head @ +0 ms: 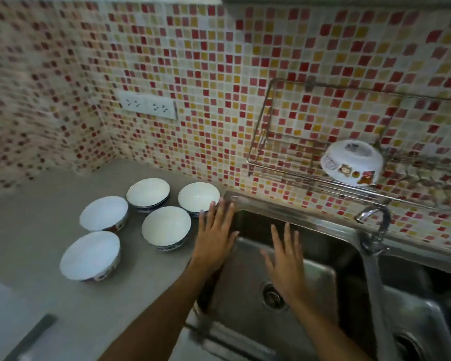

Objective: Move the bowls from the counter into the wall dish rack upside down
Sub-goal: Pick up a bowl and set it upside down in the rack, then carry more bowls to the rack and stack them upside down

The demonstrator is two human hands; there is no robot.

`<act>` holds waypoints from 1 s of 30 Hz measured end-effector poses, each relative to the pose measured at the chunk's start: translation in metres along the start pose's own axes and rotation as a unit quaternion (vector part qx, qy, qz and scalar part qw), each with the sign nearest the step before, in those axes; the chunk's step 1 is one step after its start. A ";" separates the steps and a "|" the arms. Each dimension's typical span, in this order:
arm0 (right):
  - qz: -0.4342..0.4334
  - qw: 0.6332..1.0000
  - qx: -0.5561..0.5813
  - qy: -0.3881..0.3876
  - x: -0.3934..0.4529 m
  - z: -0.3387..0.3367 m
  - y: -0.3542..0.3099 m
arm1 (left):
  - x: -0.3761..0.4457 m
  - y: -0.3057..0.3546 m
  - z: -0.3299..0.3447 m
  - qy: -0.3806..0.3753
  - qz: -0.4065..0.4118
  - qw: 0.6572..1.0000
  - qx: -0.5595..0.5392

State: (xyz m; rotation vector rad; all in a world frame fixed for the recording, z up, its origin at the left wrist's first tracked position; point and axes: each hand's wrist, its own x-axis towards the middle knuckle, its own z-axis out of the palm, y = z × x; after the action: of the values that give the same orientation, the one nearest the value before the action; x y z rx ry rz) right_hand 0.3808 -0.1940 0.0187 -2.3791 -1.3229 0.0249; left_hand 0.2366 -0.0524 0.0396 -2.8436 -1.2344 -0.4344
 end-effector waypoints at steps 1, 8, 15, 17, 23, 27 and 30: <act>-0.029 0.999 0.000 -0.022 0.000 0.013 -0.018 | -0.013 -0.026 -0.001 -0.013 -0.035 0.999 0.003; -0.158 0.974 0.123 -0.104 0.008 0.065 -0.186 | -0.090 -0.180 -0.034 -0.041 -0.243 0.969 -0.007; -0.166 0.951 0.152 -0.211 0.000 0.116 -0.317 | -0.136 -0.283 -0.041 -0.052 -0.368 0.925 -0.075; -0.119 0.947 0.159 -0.253 -0.002 0.130 -0.339 | -0.144 -0.298 -0.037 -0.040 -0.413 0.897 -0.149; 0.034 0.933 0.172 -0.315 -0.003 0.168 -0.361 | -0.154 -0.325 -0.021 -0.041 -0.455 0.810 -0.368; 0.115 0.907 0.230 -0.333 -0.003 0.177 -0.367 | -0.158 -0.339 -0.004 -0.041 -0.462 0.778 -0.424; 0.130 0.902 0.249 -0.329 -0.004 0.178 -0.368 | -0.156 -0.338 -0.018 -0.036 -0.445 0.771 -0.454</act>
State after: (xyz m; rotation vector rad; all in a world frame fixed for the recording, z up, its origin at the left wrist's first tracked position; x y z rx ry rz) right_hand 0.0424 0.0345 -0.0107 -2.1257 -1.0490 1.1875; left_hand -0.1122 0.0669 -0.0171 -2.5259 -3.0616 -1.2147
